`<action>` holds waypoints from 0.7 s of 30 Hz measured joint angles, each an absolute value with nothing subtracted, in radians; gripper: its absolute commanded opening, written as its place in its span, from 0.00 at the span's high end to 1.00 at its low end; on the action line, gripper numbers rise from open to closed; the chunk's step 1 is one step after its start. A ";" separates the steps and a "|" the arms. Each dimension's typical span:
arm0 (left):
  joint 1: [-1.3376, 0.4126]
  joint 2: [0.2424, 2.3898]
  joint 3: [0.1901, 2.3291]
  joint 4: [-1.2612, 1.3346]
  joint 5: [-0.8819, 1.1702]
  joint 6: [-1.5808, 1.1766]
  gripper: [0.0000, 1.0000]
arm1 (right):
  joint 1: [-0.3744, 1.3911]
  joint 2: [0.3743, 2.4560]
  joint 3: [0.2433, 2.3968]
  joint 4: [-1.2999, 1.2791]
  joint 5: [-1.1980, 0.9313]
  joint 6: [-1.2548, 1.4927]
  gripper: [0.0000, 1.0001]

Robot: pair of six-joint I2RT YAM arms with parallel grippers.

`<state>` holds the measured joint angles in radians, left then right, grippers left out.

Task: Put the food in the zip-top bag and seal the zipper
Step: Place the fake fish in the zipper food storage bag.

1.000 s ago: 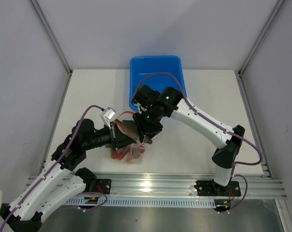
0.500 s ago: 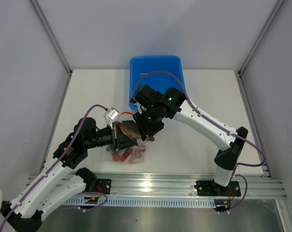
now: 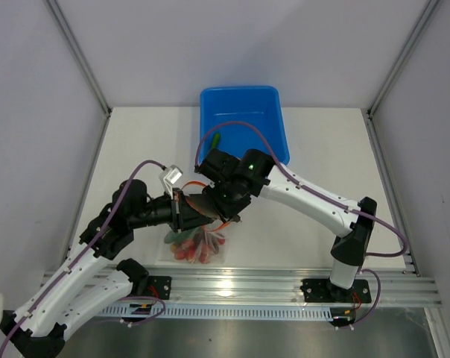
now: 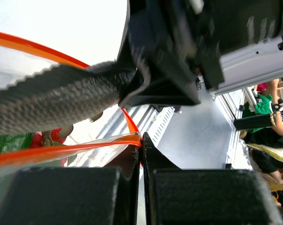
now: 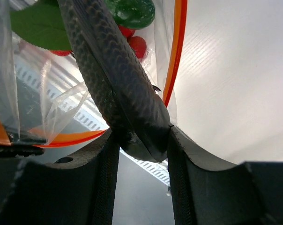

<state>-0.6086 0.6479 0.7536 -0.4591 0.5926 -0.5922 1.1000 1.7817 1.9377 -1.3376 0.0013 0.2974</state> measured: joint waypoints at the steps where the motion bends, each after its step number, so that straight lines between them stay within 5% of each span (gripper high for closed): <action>1: -0.609 0.648 0.755 -0.463 0.588 -0.589 0.99 | 1.111 1.787 1.938 -1.338 0.020 0.294 0.99; 21: -0.609 0.648 0.827 -0.610 0.506 -0.479 0.99 | 1.206 1.664 1.789 -1.345 0.021 0.346 0.97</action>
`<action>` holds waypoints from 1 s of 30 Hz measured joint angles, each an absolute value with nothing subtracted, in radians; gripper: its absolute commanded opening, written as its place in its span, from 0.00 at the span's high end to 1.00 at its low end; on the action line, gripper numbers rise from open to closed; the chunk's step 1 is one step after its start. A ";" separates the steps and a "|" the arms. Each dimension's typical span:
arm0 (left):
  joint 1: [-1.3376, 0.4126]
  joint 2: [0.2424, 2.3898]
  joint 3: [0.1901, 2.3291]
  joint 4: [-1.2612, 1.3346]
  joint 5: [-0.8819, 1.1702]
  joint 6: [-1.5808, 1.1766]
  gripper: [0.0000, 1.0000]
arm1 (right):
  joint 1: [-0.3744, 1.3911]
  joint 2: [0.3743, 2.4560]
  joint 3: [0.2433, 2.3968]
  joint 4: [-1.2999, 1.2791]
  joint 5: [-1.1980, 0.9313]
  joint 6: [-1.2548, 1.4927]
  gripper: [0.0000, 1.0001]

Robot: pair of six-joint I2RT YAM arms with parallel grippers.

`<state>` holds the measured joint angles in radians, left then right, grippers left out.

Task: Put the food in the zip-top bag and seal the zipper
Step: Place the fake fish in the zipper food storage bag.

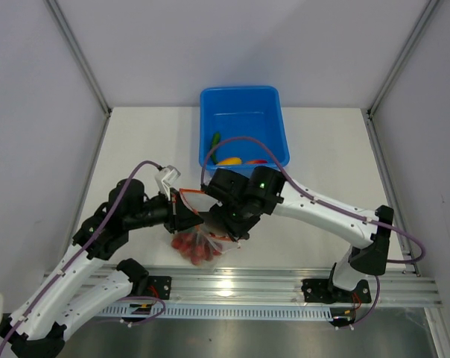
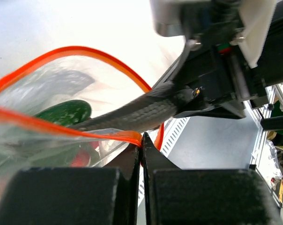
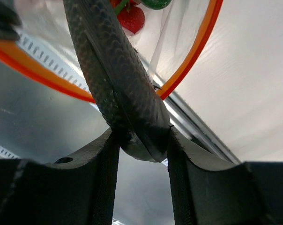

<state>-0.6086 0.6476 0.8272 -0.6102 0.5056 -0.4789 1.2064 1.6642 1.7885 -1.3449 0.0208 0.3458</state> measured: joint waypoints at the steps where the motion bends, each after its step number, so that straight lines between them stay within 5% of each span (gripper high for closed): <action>1: -0.609 0.647 0.828 -0.614 0.506 -0.477 0.99 | 1.206 1.647 1.772 -1.347 0.011 0.347 0.97; 14: -0.610 0.647 0.861 -0.630 0.589 -0.474 0.99 | 1.189 1.654 1.763 -1.364 -0.135 0.355 0.85; 27: -0.623 0.654 0.861 -0.576 0.667 -0.498 0.99 | 1.107 1.826 2.020 -1.368 -0.260 0.440 0.39; 30: -0.626 0.654 0.861 -0.575 0.667 -0.498 0.99 | 1.102 1.827 2.020 -1.372 -0.270 0.461 0.34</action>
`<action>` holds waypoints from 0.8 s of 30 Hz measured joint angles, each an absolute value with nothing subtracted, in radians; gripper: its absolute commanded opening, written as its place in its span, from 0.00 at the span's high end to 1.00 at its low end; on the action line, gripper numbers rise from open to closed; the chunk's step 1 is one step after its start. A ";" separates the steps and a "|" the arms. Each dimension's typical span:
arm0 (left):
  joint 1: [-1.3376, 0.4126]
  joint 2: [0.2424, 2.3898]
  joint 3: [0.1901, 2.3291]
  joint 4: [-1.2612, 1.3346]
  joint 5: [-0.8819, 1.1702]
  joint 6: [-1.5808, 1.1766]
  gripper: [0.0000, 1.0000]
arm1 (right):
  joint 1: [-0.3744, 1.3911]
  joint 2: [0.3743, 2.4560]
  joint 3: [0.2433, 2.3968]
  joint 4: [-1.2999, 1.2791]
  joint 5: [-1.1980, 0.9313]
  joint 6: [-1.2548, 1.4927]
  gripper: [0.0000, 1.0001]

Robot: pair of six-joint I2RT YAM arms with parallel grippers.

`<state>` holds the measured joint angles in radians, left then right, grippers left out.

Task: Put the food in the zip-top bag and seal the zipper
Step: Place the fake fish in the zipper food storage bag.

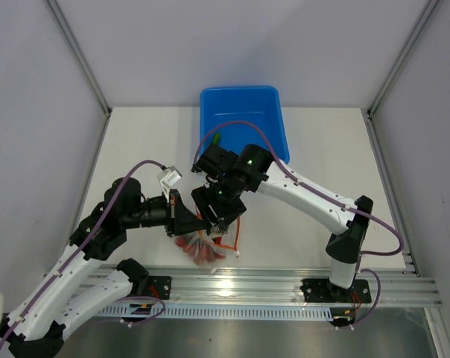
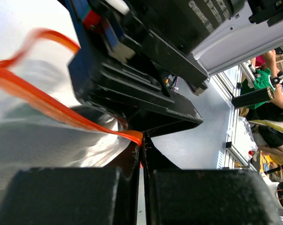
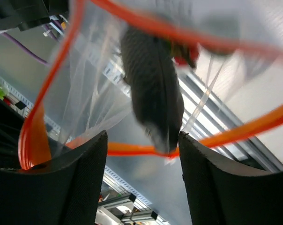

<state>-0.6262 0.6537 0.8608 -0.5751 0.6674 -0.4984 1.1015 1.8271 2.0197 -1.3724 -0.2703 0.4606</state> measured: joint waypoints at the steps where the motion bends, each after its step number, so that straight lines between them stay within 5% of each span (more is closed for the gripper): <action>1: -0.627 0.653 0.861 -0.575 0.667 -0.498 0.99 | 1.100 1.827 2.020 -1.373 -0.269 0.464 0.34; 11: -0.631 0.654 0.854 -0.562 0.658 -0.524 1.00 | 1.092 1.746 2.010 -1.362 -0.140 0.480 0.36; 24: -0.631 0.622 0.830 -0.575 0.499 -0.572 0.99 | 0.934 1.296 1.699 -1.225 0.036 0.527 0.38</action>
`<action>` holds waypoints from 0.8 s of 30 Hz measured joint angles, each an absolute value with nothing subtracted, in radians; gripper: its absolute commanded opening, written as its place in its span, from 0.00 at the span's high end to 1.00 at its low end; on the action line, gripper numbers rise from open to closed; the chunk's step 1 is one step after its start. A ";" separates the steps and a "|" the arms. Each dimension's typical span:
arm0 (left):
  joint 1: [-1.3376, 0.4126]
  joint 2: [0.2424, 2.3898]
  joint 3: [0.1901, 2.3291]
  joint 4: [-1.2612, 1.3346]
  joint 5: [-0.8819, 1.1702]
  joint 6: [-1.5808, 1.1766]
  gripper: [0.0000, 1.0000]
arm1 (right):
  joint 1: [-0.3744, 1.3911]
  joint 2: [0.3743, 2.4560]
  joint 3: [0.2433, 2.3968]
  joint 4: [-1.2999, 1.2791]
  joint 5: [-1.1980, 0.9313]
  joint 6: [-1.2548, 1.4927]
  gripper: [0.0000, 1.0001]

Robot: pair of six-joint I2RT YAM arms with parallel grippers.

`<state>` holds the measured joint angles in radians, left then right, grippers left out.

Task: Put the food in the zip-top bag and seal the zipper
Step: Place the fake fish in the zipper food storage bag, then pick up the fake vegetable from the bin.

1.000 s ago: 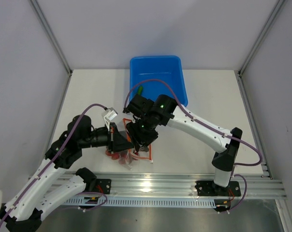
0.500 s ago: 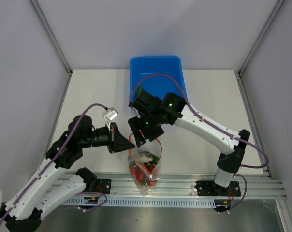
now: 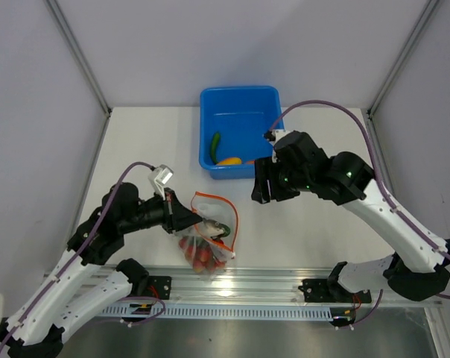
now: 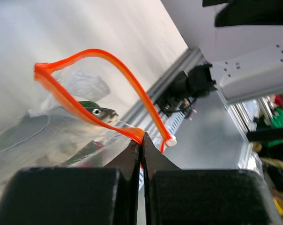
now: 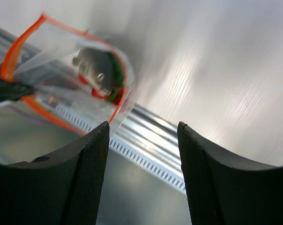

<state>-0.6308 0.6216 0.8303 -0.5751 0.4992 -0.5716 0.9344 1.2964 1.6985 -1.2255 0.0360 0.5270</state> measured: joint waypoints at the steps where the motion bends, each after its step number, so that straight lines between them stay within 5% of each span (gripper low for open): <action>1: -0.631 0.602 0.831 -0.589 0.465 -0.578 0.99 | 0.921 1.304 1.699 -1.212 0.049 0.518 0.38; 12: -0.631 0.531 0.955 -0.729 0.193 -0.602 0.99 | 0.734 1.662 1.815 -1.065 0.126 0.296 0.36; 24: -0.614 0.699 0.976 -0.758 0.159 -0.545 0.99 | 0.545 2.217 2.434 -1.077 0.155 0.154 0.32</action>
